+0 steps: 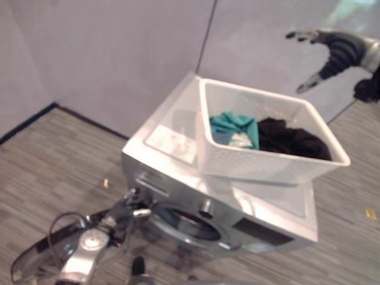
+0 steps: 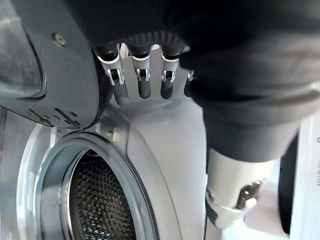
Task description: Grab the laundry basket,head to the washer,open it,put in the laundry and shut it.
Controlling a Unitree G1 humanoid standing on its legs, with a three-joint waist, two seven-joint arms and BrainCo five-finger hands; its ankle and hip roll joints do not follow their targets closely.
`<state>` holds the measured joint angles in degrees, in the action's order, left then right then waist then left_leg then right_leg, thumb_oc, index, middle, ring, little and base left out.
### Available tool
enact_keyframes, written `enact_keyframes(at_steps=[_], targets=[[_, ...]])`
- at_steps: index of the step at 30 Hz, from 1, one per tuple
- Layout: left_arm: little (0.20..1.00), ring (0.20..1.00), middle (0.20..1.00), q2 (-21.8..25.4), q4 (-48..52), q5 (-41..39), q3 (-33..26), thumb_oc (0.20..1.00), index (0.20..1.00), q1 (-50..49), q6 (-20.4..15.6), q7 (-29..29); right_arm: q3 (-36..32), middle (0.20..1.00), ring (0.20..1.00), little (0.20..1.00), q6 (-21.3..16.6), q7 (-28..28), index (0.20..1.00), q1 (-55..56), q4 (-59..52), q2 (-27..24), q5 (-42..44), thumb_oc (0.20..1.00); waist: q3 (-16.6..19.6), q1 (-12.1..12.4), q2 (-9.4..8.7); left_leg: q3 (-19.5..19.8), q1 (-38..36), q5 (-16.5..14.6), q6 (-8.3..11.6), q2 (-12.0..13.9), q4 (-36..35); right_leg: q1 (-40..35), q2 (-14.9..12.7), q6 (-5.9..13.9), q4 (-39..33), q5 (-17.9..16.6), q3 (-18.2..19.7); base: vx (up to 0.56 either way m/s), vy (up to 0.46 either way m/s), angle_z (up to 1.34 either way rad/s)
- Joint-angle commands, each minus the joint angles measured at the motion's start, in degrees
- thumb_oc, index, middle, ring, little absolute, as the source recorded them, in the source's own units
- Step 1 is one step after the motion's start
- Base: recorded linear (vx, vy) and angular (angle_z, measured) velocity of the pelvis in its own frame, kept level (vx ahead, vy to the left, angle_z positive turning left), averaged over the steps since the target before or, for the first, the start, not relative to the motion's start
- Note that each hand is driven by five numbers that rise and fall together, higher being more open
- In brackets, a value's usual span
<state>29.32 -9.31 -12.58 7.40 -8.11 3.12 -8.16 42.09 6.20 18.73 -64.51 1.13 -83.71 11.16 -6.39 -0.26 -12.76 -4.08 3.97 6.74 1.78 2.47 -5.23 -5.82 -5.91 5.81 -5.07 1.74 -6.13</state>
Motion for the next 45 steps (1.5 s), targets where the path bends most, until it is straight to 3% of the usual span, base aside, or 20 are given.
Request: enact_keyframes(at_steps=[1, 8, 12, 25, 45], targets=[[1.000, 1.000, 1.000, 1.28, 0.11, -0.63, 0.29, 1.000, 1.000, 0.23, 0.51, 0.01, -6.04, 1.000, 1.000, 1.000, 0.66, 0.74, 1.000, 4.47, -0.17, -5.85, -0.34, 1.000, -1.75, 1.79, 1.87, 3.38, -0.15, -9.99, 1.70, 7.10, 6.55, 7.01, -3.90, 3.17, 7.28, 0.96, -4.26, -0.08, -0.039, 0.26], [1.000, 1.000, 1.000, 2.02, 0.11, -0.97, 0.75, 1.000, 1.000, 2.32, 0.46, 0.85, -21.97, 1.000, 1.000, 1.000, 0.47, 1.65, 1.000, 22.61, -3.85, -8.08, -0.58, 1.000, -4.99, 1.44, 1.26, 4.31, 2.37, -9.29, 1.90, 7.20, 7.08, 9.01, -3.98, 3.02, 8.11, 0.67, -5.00, -0.06, -0.018, 0.14], [1.000, 1.000, 1.000, 2.18, 0.42, -1.59, 1.86, 1.000, 1.000, 3.98, 0.56, 1.11, -25.40, 1.000, 1.000, 1.000, 0.67, 2.05, 1.000, 26.08, -6.13, -6.33, -0.62, 1.000, -5.86, 1.58, 1.16, 3.84, 2.36, -9.62, 1.71, 7.19, 7.49, 9.44, -3.93, 2.98, 8.39, 0.51, -4.49, -0.02, 0.004, -0.04], [1.000, 1.000, 1.000, 1.50, 0.10, -2.54, 3.89, 1.000, 1.000, 5.87, 1.38, 2.25, -17.66, 1.000, 1.000, 1.000, 1.58, 0.45, 1.000, 16.77, -5.62, 1.52, -0.92, 1.000, -7.09, 2.56, 1.47, 4.40, 3.52, -9.84, 1.28, 6.61, 8.09, 9.68, -4.14, 3.02, 7.54, -0.16, -4.72, 0.00, 0.002, -0.01], [1.000, 1.000, 1.000, 1.72, 2.17, -2.37, 3.22, 1.000, 1.000, 6.53, 1.67, 4.11, -22.72, 1.000, 1.000, 1.000, 4.03, 2.98, 1.000, 31.87, -3.86, 14.52, -11.05, 1.000, -12.23, 5.84, 3.06, 8.54, 8.26, -8.94, 0.96, 4.66, 9.91, 10.69, -4.94, 2.63, 8.51, 0.04, -7.83, -0.03, -0.005, 0.08]])
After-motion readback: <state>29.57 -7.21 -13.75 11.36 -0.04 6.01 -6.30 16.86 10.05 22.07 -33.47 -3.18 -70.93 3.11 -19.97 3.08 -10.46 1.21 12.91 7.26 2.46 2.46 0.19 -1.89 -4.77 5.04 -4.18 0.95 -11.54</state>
